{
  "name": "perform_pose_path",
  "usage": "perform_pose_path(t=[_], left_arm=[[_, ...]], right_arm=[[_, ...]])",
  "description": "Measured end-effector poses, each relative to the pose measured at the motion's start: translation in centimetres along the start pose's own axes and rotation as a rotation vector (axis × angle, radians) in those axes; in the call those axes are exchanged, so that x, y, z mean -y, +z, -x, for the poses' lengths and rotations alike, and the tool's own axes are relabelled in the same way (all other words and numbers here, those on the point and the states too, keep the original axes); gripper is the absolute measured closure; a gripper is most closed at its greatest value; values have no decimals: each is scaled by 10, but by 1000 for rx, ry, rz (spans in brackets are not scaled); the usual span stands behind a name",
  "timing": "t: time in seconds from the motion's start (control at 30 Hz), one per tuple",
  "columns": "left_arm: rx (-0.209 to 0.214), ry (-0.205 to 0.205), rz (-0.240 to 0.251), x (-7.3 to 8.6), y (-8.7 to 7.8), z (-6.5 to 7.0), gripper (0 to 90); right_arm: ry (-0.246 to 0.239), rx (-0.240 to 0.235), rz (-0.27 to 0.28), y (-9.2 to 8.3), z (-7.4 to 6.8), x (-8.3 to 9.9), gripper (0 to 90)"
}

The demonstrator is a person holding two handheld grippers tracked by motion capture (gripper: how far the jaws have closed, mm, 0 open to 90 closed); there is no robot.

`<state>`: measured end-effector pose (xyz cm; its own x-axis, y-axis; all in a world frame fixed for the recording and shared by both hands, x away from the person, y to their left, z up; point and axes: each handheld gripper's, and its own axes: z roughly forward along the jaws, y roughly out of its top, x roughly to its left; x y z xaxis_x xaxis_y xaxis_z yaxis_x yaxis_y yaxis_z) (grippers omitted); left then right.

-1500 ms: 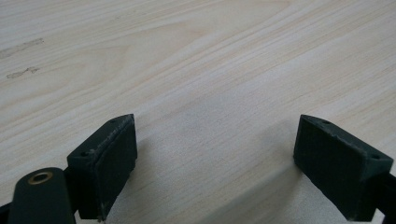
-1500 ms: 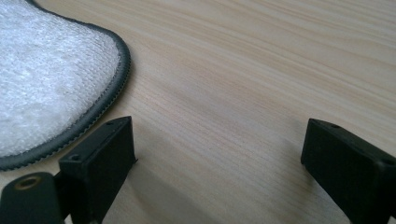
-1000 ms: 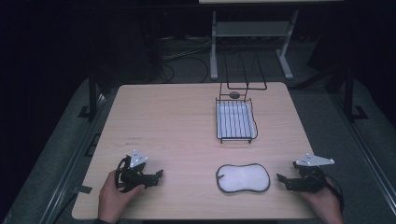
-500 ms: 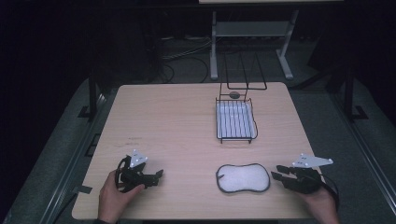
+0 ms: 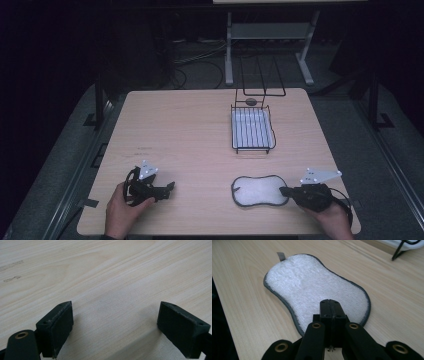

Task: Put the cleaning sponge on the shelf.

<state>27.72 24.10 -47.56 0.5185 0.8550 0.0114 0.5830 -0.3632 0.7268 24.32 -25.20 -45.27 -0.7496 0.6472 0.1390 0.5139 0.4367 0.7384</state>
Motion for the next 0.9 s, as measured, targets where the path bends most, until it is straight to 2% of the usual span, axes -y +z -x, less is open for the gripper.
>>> perform_pose_path(t=[0.33,0.53,0.9], left_arm=[[0,0,0,0,0,0,127],[0,0,-1,0,0,0,127],[0,0,0,0,0,0,127]], right_arm=[[-12,1,-34,9,0,-1,897],[-16,30,-36,10,4,-2,897],[0,83,-41,9,20,-5,898]])
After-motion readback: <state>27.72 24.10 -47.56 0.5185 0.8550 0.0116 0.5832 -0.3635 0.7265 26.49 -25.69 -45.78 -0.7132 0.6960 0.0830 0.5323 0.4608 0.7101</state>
